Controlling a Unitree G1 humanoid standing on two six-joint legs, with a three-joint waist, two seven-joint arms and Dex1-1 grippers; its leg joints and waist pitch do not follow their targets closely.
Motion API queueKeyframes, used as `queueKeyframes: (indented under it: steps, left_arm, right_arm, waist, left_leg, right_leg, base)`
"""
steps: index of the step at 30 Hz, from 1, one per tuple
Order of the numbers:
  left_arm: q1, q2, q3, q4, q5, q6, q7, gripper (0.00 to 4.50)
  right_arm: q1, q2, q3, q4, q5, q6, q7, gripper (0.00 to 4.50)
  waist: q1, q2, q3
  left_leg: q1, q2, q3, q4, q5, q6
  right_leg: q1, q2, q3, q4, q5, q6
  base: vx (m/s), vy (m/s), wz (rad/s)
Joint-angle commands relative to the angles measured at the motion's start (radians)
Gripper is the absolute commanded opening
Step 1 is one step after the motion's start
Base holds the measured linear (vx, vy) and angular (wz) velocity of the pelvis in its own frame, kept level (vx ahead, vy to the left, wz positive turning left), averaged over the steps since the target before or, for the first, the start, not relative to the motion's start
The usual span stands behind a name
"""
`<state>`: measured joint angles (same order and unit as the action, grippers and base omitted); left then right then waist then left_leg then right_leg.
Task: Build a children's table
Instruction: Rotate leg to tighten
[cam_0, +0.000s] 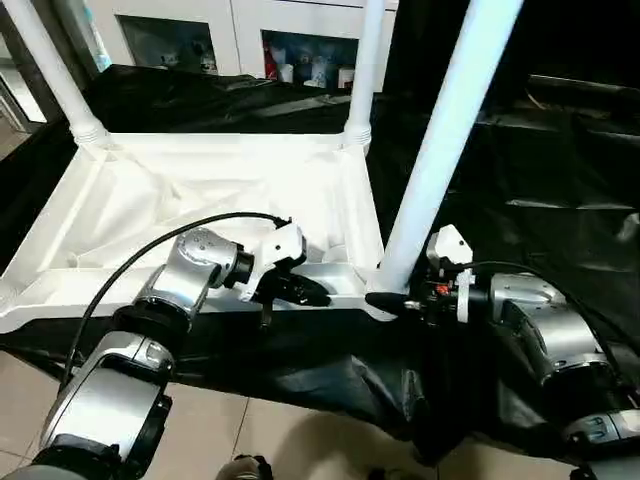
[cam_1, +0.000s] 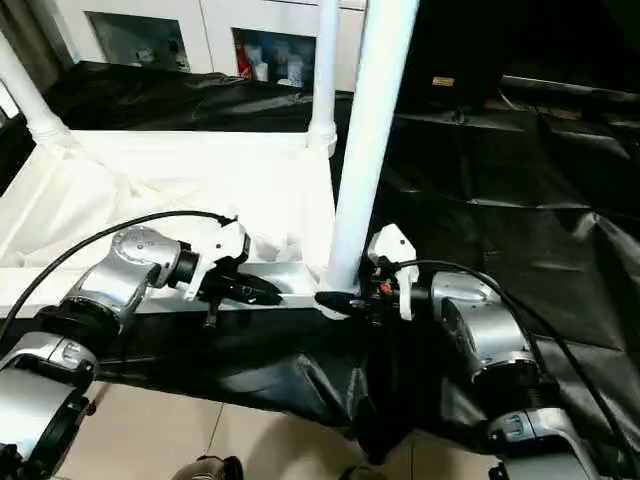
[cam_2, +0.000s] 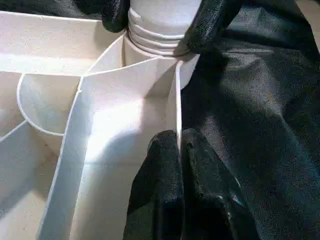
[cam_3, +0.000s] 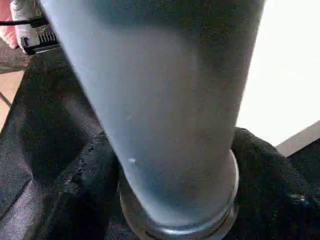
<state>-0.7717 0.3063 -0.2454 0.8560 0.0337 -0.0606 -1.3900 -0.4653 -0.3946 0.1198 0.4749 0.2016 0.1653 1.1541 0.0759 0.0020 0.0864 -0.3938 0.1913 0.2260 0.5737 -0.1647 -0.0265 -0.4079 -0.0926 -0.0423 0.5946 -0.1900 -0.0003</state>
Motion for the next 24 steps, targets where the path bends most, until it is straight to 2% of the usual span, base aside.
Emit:
queueKeyframes:
  steps: [1,2,5,7,8,9,10,11,13,14,15,16,17,18,19,21,22,23,24]
  left_arm:
    - [0.009,-0.017,-0.011,-0.020,-0.014,0.000,0.001,0.00]
    - [0.010,-0.020,-0.009,-0.018,-0.011,-0.003,0.016,0.00]
    - [0.008,-0.024,-0.005,-0.011,-0.006,-0.006,0.038,0.00]
    - [-0.014,-0.066,0.023,0.033,0.016,0.004,0.204,0.00]
    - [-0.018,-0.073,0.027,0.040,0.019,0.007,0.229,0.00]
    - [-0.026,-0.087,0.037,0.053,0.024,0.013,0.282,0.00]
    - [-0.041,-0.115,0.047,0.076,0.032,0.025,0.367,0.00]
    - [-0.044,-0.121,0.048,0.079,0.034,0.028,0.382,0.00]
    - [-0.064,-0.172,0.056,0.108,0.046,0.052,0.507,0.00]
    - [-0.064,-0.172,0.056,0.108,0.046,0.052,0.507,0.00]
    - [-0.073,-0.209,0.056,0.120,0.048,0.064,0.560,0.00]
    - [-0.077,-0.230,0.056,0.125,0.049,0.071,0.585,0.00]
    - [-0.079,-0.252,0.051,0.127,0.049,0.070,0.596,0.00]
    - [-0.083,-0.269,0.049,0.131,0.051,0.070,0.604,0.00]
    - [-0.084,-0.276,0.048,0.132,0.052,0.067,0.604,0.00]
    - [-0.086,-0.285,0.046,0.134,0.054,0.063,0.606,0.00]
    - [-0.087,-0.285,0.045,0.135,0.054,0.062,0.603,0.00]
    - [-0.087,-0.280,0.040,0.136,0.053,0.051,0.579,0.00]
    - [-0.088,-0.276,0.038,0.138,0.054,0.043,0.567,0.00]
  right_arm:
    - [0.023,0.010,0.031,-0.015,-0.003,0.015,0.011,2.87]
    - [0.030,0.013,0.030,-0.020,-0.003,0.015,0.001,2.87]
    - [0.037,0.019,0.025,-0.020,-0.005,0.016,-0.020,2.73]
    - [0.049,0.065,0.004,0.019,-0.051,0.009,-0.185,2.72]
    - [0.051,0.072,0.001,0.025,-0.057,0.011,-0.210,2.72]
    - [0.053,0.088,-0.006,0.038,-0.071,0.015,-0.261,2.71]
    - [0.055,0.125,-0.027,0.057,-0.083,0.023,-0.362,2.71]
    - [0.054,0.133,-0.032,0.062,-0.085,0.025,-0.383,2.70]
    - [0.045,0.201,-0.074,0.101,-0.095,0.041,-0.558,2.70]
    - [0.045,0.201,-0.074,0.101,-0.095,0.041,-0.558,2.70]
    - [0.034,0.245,-0.095,0.122,-0.098,0.049,-0.654,2.70]
    - [0.027,0.270,-0.106,0.134,-0.098,0.054,-0.707,2.70]
    - [0.021,0.293,-0.102,0.138,-0.103,0.055,-0.733,2.70]
    - [0.015,0.308,-0.091,0.139,-0.113,0.044,-0.746,2.70]
    - [0.013,0.312,-0.081,0.139,-0.119,0.032,-0.738,2.70]
    - [0.010,0.317,-0.067,0.138,-0.127,0.015,-0.727,2.70]
    - [0.009,0.316,-0.064,0.138,-0.129,0.005,-0.723,3.05]
    - [0.006,0.311,-0.064,0.134,-0.123,-0.018,-0.694,3.26]
    - [0.004,0.310,-0.068,0.133,-0.117,-0.026,-0.684,3.40]
  waist:
    - [0.004,-0.009,-0.074]
    - [0.005,-0.007,-0.075]
    - [0.009,-0.008,-0.074]
    - [0.009,-0.008,-0.072]
    - [0.005,-0.009,-0.070]
    - [0.001,-0.012,-0.064]
    - [0.001,-0.014,-0.060]
    - [-0.001,-0.013,-0.059]
    - [-0.004,-0.009,-0.058]
    - [-0.005,-0.009,-0.057]
    - [-0.008,-0.007,-0.055]
    - [-0.008,-0.007,-0.055]
    - [-0.012,-0.007,-0.055]
    - [-0.013,-0.008,-0.055]
    - [-0.013,-0.001,-0.054]
    - [-0.017,-0.006,-0.058]
    - [-0.017,-0.005,-0.059]
    - [-0.018,-0.002,-0.061]
    - [-0.019,-0.004,-0.060]
  left_leg:
    - [0.030,0.050,-0.023,-0.054,-0.129,0.101]
    - [0.031,0.050,-0.023,-0.054,-0.126,0.101]
    - [0.031,0.050,-0.023,-0.053,-0.131,0.100]
    - [0.032,0.050,-0.024,-0.056,-0.151,0.087]
    - [0.032,0.049,-0.023,-0.057,-0.162,0.077]
    - [0.037,0.046,-0.028,-0.065,-0.234,0.036]
    - [0.039,0.046,-0.029,-0.067,-0.262,0.027]
    - [0.045,0.047,-0.032,-0.070,-0.303,0.009]
    - [0.050,0.046,-0.036,-0.074,-0.336,-0.018]
    - [0.052,0.046,-0.038,-0.076,-0.348,-0.023]
    - [0.049,0.045,-0.040,-0.080,-0.364,-0.031]
    - [0.049,0.045,-0.040,-0.080,-0.364,-0.031]
    - [0.053,0.044,-0.044,-0.083,-0.393,-0.040]
    - [0.052,0.044,-0.044,-0.084,-0.397,-0.039]
    - [0.053,0.043,-0.045,-0.084,-0.403,-0.040]
    - [0.050,0.041,-0.044,-0.086,-0.397,-0.025]
    - [0.050,0.041,-0.044,-0.086,-0.387,-0.019]
    - [0.047,0.042,-0.044,-0.087,-0.365,-0.010]
    - [0.044,0.041,-0.043,-0.087,-0.355,-0.002]
  right_leg:
    - [0.045,-0.057,0.033,-0.043,-0.010,-0.312]
    - [0.045,-0.056,0.033,-0.042,-0.006,-0.312]
    - [0.044,-0.056,0.033,-0.043,-0.009,-0.311]
    - [0.041,-0.056,0.033,-0.048,-0.042,-0.303]
    - [0.040,-0.056,0.035,-0.051,-0.065,-0.297]
    - [0.039,-0.060,0.035,-0.066,-0.197,-0.272]
    - [0.037,-0.061,0.036,-0.074,-0.250,-0.258]
    - [0.031,-0.066,0.040,-0.083,-0.335,-0.232]
    - [0.024,-0.066,0.041,-0.093,-0.413,-0.201]
    - [0.022,-0.065,0.040,-0.096,-0.429,-0.190]
    - [0.023,-0.063,0.040,-0.099,-0.444,-0.170]
    - [0.023,-0.063,0.040,-0.099,-0.444,-0.170]
    - [0.019,-0.063,0.038,-0.103,-0.461,-0.159]
    - [0.019,-0.062,0.038,-0.104,-0.462,-0.155]
    - [0.017,-0.063,0.038,-0.105,-0.462,-0.152]
    - [0.021,-0.062,0.038,-0.108,-0.437,-0.145]
    - [0.022,-0.063,0.038,-0.107,-0.423,-0.147]
    - [0.025,-0.062,0.039,-0.105,-0.386,-0.153]
    - [0.026,-0.061,0.039,-0.103,-0.359,-0.162]
  base:
    - [0.000,0.000,0.00]
    - [0.000,0.000,0.00]
    - [0.000,0.000,0.00]
    - [0.000,0.000,0.00]
    - [0.000,0.000,0.00]
    - [0.000,0.000,0.00]
    - [0.000,0.000,0.00]
    - [0.000,0.000,0.00]
    - [-0.025,0.001,0.01]
    - [-0.050,0.002,0.01]
    - [-0.050,0.010,-0.01]
    - [0.000,0.000,0.00]
    - [0.000,0.000,0.00]
    - [0.000,0.000,0.00]
    - [0.000,0.000,0.00]
    - [0.000,0.000,0.00]
    - [0.000,0.000,0.00]
    - [0.000,0.000,0.00]
    - [0.000,0.000,0.00]
